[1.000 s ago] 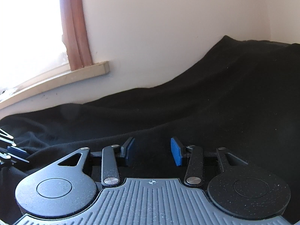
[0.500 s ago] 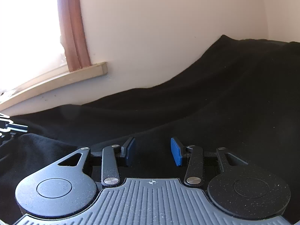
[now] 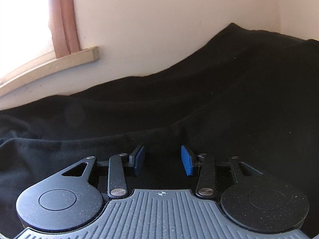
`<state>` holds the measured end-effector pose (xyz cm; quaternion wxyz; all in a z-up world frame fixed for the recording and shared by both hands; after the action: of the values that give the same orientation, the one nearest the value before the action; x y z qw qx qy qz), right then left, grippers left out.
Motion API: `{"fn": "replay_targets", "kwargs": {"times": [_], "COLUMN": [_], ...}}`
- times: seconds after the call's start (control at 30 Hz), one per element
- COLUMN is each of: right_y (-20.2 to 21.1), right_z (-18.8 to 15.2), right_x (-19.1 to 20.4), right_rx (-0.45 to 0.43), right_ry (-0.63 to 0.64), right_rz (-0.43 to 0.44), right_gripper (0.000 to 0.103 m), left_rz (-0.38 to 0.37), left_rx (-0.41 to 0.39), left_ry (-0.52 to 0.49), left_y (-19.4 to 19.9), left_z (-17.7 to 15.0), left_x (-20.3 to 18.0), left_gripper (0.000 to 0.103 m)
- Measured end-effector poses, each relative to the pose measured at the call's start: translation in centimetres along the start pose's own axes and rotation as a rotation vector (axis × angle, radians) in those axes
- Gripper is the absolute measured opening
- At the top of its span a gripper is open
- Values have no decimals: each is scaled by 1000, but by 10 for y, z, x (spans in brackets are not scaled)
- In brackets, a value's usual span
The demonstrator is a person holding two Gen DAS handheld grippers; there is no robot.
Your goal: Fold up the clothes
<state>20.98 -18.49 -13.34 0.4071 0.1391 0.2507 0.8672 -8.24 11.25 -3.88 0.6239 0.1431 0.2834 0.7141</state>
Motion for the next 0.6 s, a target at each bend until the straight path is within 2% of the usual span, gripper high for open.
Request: {"fn": "replay_targets", "kwargs": {"times": [0.07, 0.13, 0.2, 0.27, 0.3, 0.4, 0.5, 0.6], "right_y": [1, 5, 11, 24, 33, 61, 93, 121], "right_z": [0, 1, 2, 3, 2, -2, -16, -36], "right_x": [-1, -1, 0, 7, 12, 36, 61, 83], "right_rx": [-6, -22, -44, -77, -92, -132, -169, -177], "right_ry": [-3, -6, -3, 8, 11, 15, -18, -58], "right_rz": [-6, -9, -14, -8, 4, 45, 102, 177], "right_gripper": [46, 58, 84, 88, 89, 95, 103, 103], "left_rz": [37, 60, 81, 111, 132, 196, 262, 302], "left_rx": [-30, -66, -94, -115, -126, -203, -203, -215], "left_ry": [1, 16, 39, 48, 53, 89, 158, 193], "left_y": [20, 50, 83, 119, 137, 193, 234, 263], "left_z": [2, 2, -3, -13, -19, -39, -60, -79], "left_x": [6, 10, 13, 16, 18, 27, 44, 50], "left_gripper": [68, 79, 82, 89, 103, 103, 103, 103]}}
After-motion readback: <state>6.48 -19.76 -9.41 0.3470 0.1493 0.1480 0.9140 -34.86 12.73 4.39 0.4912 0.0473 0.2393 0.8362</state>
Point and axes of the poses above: each gripper's, at about its wrist camera, not at the fingertips, and y roughly against the way its jaws point, x to its left, z to its top, the point moved 9 cm from there along -y, roughly the way its jaws point, and after that the axes turned 10 degrees about -z, right-handed, at the moved point
